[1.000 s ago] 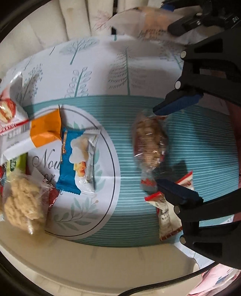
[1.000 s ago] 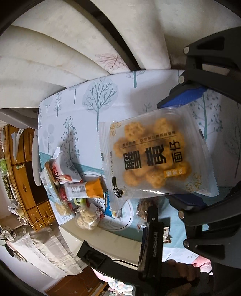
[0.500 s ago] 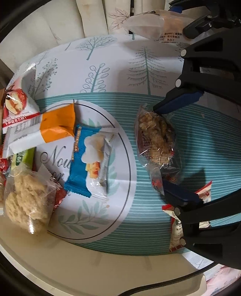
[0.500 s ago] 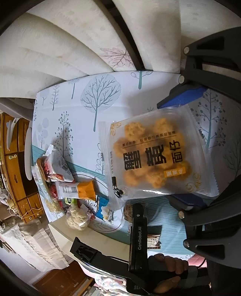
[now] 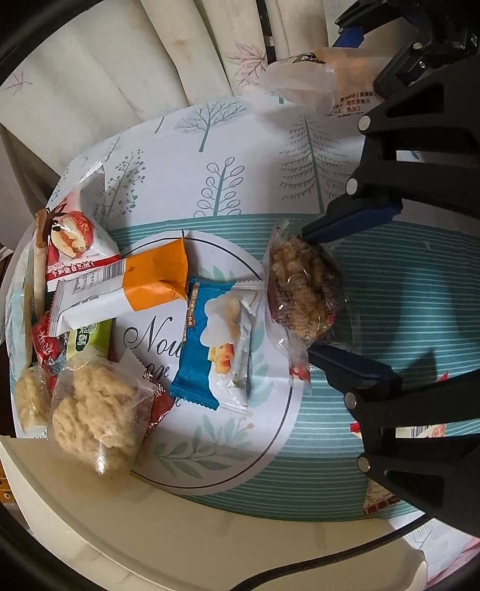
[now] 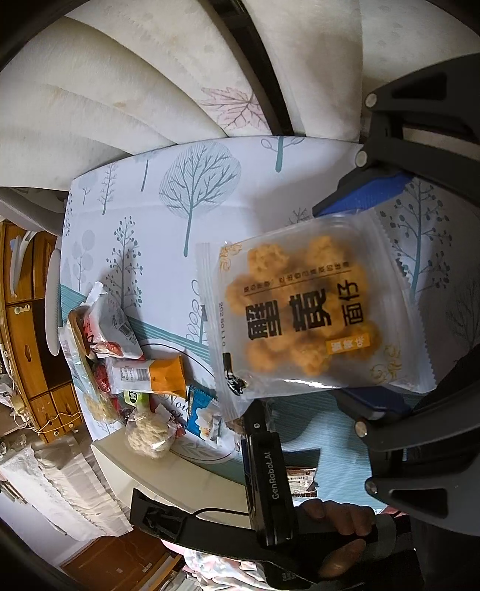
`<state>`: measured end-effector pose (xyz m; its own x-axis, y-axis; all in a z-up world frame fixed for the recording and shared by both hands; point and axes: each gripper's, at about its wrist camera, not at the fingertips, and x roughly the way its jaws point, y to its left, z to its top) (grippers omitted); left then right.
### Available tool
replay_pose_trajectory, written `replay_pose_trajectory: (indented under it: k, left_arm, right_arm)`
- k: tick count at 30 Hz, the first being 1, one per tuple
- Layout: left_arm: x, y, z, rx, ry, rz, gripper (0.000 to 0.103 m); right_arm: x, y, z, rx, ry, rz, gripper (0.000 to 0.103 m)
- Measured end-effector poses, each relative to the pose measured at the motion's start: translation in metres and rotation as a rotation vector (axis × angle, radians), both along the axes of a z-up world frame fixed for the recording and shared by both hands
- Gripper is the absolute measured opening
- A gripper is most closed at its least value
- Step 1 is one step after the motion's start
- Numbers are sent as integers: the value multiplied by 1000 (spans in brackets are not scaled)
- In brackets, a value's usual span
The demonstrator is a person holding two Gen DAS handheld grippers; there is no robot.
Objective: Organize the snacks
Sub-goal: 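Lift both held bags and carry them toward the white tray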
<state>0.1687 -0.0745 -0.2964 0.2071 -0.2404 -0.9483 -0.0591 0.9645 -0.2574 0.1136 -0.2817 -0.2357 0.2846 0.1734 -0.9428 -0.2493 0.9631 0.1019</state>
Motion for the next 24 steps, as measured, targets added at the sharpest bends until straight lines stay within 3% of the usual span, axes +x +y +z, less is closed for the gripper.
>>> replay_pose_trajectory:
  k: [9, 24]
  left_arm:
    - [-12, 25, 25, -9, 1, -1, 55]
    - [-29, 64, 123, -33, -113, -96, 56]
  right_arm:
    - [-3, 16, 9, 2, -15, -11, 81]
    - [-2, 68, 58, 32, -115, -66, 81]
